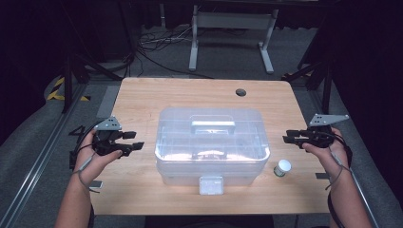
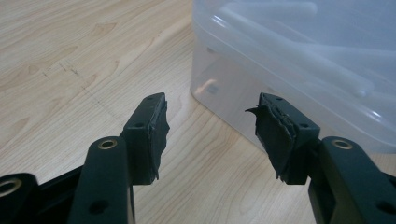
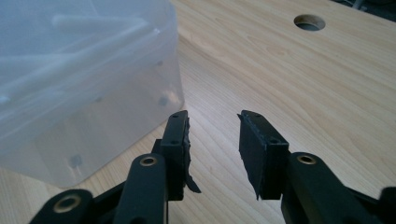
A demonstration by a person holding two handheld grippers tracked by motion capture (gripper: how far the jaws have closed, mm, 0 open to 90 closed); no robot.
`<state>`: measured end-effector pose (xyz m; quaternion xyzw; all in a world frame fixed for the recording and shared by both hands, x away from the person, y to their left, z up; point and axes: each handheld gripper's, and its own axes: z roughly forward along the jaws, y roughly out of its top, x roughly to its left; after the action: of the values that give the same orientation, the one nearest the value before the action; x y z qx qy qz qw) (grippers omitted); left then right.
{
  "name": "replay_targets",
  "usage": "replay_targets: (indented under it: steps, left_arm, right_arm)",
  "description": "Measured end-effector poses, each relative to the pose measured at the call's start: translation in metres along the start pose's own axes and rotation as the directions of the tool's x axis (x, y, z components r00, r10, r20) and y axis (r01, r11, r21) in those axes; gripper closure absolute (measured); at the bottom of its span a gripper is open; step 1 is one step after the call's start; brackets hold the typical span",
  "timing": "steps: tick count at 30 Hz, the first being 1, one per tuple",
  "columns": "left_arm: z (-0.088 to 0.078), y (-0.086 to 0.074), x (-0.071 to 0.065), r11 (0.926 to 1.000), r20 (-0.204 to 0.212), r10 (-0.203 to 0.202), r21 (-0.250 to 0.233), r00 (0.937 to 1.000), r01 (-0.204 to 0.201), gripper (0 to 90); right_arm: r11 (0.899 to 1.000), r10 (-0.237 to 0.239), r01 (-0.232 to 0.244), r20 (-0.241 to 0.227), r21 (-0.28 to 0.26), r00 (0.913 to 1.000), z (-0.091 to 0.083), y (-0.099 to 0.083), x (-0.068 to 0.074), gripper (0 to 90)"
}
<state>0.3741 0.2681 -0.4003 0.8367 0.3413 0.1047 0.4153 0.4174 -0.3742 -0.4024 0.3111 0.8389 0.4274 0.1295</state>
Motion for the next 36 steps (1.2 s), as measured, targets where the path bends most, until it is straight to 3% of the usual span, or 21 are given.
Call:
replay_targets:
  steps: [3,6,12,17,22,25,29,36]
  left_arm:
    - [-0.001,0.003,0.000,0.9998,0.005,0.002,0.020,1.0000,-0.002,45.3]
    - [-0.006,0.008,0.000,0.9976,-0.024,0.005,0.070,0.9997,-0.004,46.4]
    - [-0.013,0.018,-0.006,0.9989,0.019,-0.014,0.046,0.9997,0.013,48.1]
    - [-0.016,0.032,-0.012,0.9986,0.017,0.006,0.052,0.9998,-0.006,49.5]
    - [-0.026,0.048,-0.017,0.9994,0.027,0.018,0.029,0.9995,-0.019,51.7]
    - [-0.034,0.057,-0.020,0.9999,0.061,0.013,0.002,0.9980,-0.014,54.4]
    - [-0.038,0.070,-0.025,0.9995,0.060,0.032,-0.001,0.9977,-0.032,54.6]
    - [-0.034,0.090,-0.036,0.9963,0.138,0.079,-0.046,0.9874,-0.073,54.6]
  right_arm:
    - [1.000,0.008,-0.008,-0.008,-0.017,0.9999,-0.004,0.003,0.003,61.7]
    - [0.999,0.025,-0.025,-0.016,-0.026,0.9996,-0.007,0.005,0.004,60.8]
    - [0.999,0.035,-0.035,-0.009,-0.022,0.9993,-0.007,0.007,0.004,61.7]
    - [0.999,0.036,-0.036,-0.004,0.011,0.9994,-0.001,0.009,0.003,63.9]
    - [0.999,0.036,-0.036,-0.004,0.016,0.9994,-0.002,0.010,0.005,65.5]
    - [0.999,0.037,-0.036,-0.002,0.015,0.9993,-0.004,0.009,0.005,66.2]
    - [0.999,0.051,-0.051,0.005,0.011,0.9987,-0.007,0.008,0.005,65.8]
    - [0.998,0.061,-0.061,0.009,0.018,0.9981,-0.008,0.003,0.008,65.4]
